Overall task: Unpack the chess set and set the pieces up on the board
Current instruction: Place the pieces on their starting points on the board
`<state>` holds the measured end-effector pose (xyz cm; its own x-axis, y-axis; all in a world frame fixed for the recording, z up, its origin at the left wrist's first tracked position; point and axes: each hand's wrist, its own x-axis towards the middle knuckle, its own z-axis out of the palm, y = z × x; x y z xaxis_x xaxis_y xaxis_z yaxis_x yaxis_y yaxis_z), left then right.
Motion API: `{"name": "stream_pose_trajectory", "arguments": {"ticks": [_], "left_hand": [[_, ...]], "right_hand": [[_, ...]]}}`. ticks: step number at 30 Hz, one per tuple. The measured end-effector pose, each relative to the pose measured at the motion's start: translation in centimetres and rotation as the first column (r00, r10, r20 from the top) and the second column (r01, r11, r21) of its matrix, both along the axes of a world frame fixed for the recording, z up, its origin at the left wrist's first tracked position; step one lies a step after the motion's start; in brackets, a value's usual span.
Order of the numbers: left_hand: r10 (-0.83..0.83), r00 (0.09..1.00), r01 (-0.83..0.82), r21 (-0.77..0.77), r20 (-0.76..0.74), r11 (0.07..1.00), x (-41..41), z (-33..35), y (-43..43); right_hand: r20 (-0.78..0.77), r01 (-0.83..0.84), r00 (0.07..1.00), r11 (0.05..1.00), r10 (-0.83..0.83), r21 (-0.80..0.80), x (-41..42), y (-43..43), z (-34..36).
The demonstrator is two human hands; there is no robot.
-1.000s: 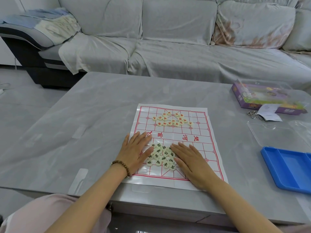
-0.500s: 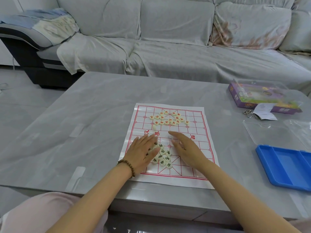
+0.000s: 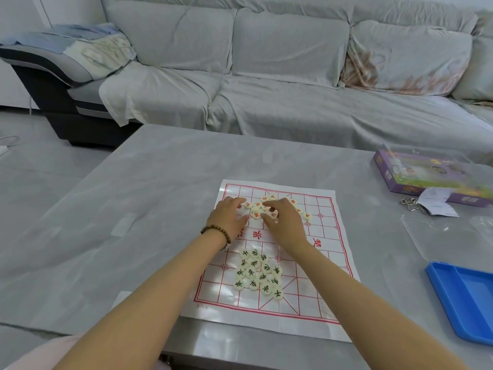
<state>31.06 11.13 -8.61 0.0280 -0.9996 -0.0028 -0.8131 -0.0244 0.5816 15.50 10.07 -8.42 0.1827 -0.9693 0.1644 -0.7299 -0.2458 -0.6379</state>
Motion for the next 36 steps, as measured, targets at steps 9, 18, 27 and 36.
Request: {"name": "stream_pose_trajectory", "arguments": {"ticks": [9, 18, 27, 36], "left_hand": [[0.188, 0.93, -0.213, -0.048, -0.315, 0.976, -0.5, -0.9, -1.2], [-0.067, 0.963, 0.054, -0.057, -0.261, 0.997, -2.5, 0.2, 5.2], [-0.308, 0.932, 0.321, -0.04, 0.192, 0.946, -6.7, -0.5, 8.7], [-0.299, 0.919, 0.323, -0.055, 0.259, 0.945, -6.9, -1.8, 9.3]], "right_hand": [[-0.245, 0.115, 0.963, 0.993, -0.116, -0.016, 3.0, -3.4, -0.5], [0.133, -0.106, 0.987, 0.988, 0.09, 0.117, -2.8, 2.6, 2.3], [-0.055, -0.018, 0.998, 0.959, 0.035, 0.283, -10.2, 8.2, 0.6], [-0.209, -0.004, 0.977, 0.991, 0.032, 0.133, -9.0, 9.7, 0.3]]}}
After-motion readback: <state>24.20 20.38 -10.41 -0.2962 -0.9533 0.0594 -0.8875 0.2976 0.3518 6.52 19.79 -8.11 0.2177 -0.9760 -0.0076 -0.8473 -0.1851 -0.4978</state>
